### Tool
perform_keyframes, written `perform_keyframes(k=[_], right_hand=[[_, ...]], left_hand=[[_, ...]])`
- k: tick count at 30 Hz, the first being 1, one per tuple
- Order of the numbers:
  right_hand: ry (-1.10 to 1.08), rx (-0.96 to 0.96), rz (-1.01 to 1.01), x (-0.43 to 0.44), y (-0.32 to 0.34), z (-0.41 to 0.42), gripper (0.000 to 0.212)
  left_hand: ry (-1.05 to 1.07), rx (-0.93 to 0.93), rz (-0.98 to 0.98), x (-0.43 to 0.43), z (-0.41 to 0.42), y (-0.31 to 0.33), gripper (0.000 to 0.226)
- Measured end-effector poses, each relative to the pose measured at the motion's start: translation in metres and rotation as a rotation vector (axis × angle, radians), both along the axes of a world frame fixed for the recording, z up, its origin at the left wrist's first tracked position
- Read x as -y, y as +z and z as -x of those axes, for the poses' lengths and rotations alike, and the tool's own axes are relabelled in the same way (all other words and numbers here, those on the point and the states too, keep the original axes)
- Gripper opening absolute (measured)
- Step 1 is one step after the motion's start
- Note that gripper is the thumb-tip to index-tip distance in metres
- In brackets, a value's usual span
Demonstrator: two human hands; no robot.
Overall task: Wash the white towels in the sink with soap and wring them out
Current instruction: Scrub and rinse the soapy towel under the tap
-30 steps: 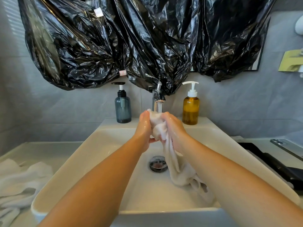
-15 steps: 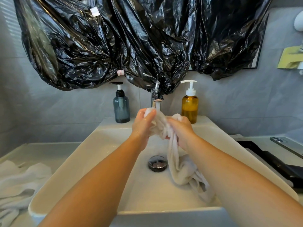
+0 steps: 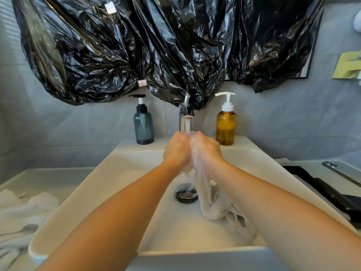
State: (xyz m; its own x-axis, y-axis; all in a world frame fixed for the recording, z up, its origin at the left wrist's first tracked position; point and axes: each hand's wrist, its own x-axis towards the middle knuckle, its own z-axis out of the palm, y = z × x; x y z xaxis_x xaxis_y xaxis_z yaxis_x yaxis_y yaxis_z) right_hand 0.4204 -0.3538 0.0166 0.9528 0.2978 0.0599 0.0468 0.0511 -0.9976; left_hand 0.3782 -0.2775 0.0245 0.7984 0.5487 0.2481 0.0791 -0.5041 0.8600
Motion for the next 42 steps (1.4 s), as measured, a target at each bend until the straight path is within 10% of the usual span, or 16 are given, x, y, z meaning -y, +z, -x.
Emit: perform_keyframes(k=[5,11,18,26,37,42], right_hand=[[-0.093,-0.073,-0.030,0.009,0.006,-0.004,0.026],[-0.149,-0.192,-0.062,0.012,0.002,-0.005,0.035],[-0.044,-0.215,-0.096,-0.004,0.002,0.007,0.028],[-0.061,-0.145,-0.043,0.009,0.006,0.010,0.022],[-0.001,-0.213,-0.094,-0.005,0.005,0.011,0.024],[-0.027,-0.063,0.090,-0.004,0.007,0.010,0.018]], left_hand=[[0.064,0.134,0.322,0.000,0.015,0.004,0.029],[-0.201,0.281,0.103,0.017,0.011,-0.009,0.028],[0.120,0.238,-0.162,0.017,0.006,0.001,0.025],[0.042,0.164,0.273,-0.004,0.013,-0.005,0.018],[0.149,0.022,-0.400,0.006,-0.001,0.005,0.008],[0.179,0.030,0.004,-0.019,0.000,-0.002,0.032]])
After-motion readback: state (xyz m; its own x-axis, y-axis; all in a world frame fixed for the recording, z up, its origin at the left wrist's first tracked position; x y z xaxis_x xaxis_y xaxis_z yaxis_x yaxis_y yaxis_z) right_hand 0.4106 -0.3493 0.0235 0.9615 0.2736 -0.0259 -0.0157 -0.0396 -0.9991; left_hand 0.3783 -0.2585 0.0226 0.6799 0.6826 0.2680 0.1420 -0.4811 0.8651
